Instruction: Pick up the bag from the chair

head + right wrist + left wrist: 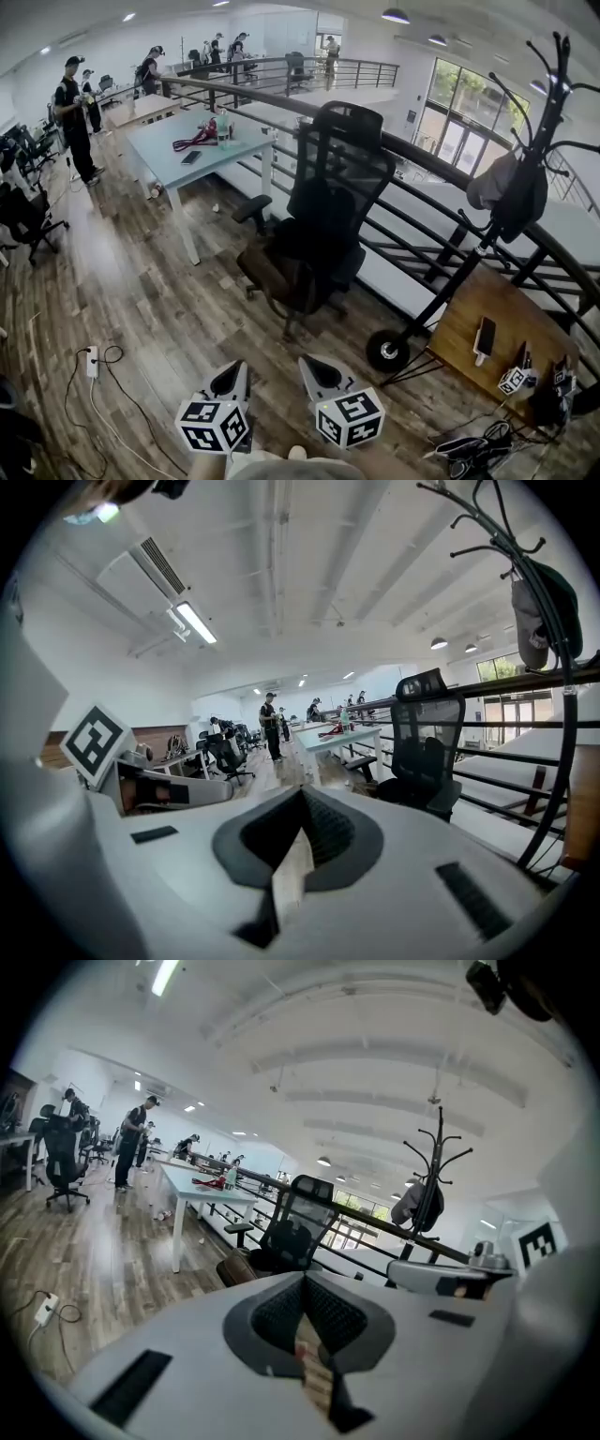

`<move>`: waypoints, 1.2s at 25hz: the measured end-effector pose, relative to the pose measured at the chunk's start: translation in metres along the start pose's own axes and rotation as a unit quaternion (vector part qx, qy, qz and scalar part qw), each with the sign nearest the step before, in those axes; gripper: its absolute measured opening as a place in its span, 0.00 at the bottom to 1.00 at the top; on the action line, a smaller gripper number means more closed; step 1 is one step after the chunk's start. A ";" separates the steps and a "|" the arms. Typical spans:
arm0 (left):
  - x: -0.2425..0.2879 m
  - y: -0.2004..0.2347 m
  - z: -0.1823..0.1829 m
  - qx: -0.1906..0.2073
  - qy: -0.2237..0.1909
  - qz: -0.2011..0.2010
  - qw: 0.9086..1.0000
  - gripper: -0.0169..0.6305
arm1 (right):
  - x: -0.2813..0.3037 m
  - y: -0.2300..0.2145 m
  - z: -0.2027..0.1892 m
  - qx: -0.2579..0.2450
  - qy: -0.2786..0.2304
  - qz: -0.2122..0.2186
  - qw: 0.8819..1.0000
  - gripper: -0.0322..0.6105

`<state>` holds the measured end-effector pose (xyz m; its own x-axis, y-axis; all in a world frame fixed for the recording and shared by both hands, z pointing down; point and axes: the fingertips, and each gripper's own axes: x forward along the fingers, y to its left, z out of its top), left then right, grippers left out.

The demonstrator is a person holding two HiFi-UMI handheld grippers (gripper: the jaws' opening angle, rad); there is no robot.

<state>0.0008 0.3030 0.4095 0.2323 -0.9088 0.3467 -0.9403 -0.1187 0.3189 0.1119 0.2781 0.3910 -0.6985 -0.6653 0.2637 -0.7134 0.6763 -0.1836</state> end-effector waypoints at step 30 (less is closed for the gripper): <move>0.100 0.021 0.013 -0.029 0.015 -0.024 0.999 0.03 | 0.075 -0.070 0.001 0.064 0.019 0.006 0.998 0.05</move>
<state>0.0009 0.2039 0.4392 0.2854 -0.8904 0.3547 -0.9119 -0.1385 0.3862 0.1092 0.1804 0.4231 -0.7056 -0.6441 0.2953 -0.7085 0.6363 -0.3052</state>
